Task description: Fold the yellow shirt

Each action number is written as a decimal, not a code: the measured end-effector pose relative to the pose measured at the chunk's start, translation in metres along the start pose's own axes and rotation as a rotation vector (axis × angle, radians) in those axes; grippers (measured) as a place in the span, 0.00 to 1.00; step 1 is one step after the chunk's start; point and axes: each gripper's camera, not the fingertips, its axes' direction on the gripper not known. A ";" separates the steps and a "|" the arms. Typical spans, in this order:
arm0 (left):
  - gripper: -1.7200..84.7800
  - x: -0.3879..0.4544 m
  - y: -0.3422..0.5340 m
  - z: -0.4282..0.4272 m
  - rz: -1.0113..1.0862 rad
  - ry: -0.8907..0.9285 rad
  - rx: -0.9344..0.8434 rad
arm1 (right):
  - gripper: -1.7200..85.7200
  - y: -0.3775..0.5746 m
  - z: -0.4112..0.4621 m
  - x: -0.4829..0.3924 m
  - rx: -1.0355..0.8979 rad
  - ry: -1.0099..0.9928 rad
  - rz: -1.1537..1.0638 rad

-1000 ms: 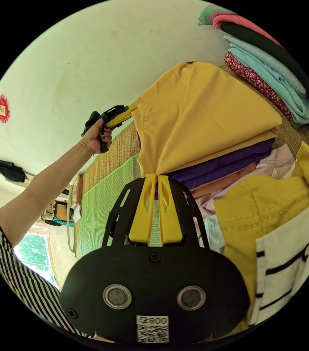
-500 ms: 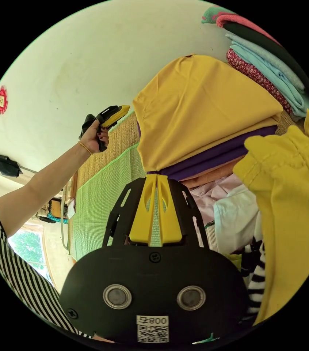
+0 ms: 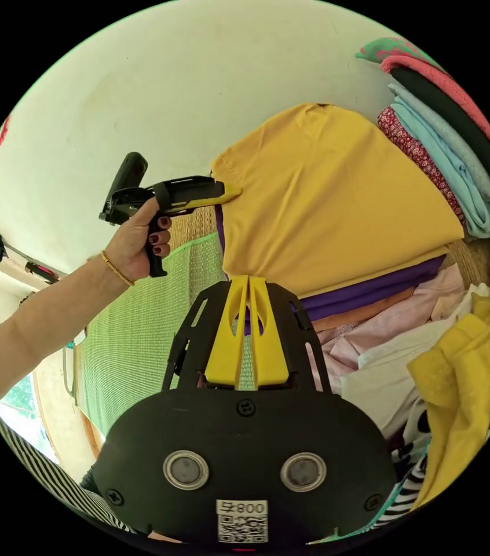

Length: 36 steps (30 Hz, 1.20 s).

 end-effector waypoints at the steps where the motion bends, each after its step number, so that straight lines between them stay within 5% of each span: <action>1: 0.02 0.006 0.009 -0.008 -0.005 0.018 0.028 | 0.02 0.005 -0.009 -0.003 0.037 0.007 -0.010; 9: 0.02 0.068 0.124 -0.042 0.096 0.083 -0.005 | 0.02 0.070 -0.031 -0.021 0.053 0.008 -0.050; 19: 0.02 0.176 0.388 -0.047 0.153 -0.060 -0.231 | 0.02 0.216 -0.044 -0.097 0.045 -0.121 -0.191; 28: 0.02 0.303 0.623 -0.090 0.106 -0.397 -0.232 | 0.02 0.338 -0.155 -0.168 0.211 -0.194 -0.271; 36: 0.02 0.354 0.746 -0.070 0.040 -0.667 -0.244 | 0.05 0.375 -0.283 -0.123 0.368 -0.038 -0.228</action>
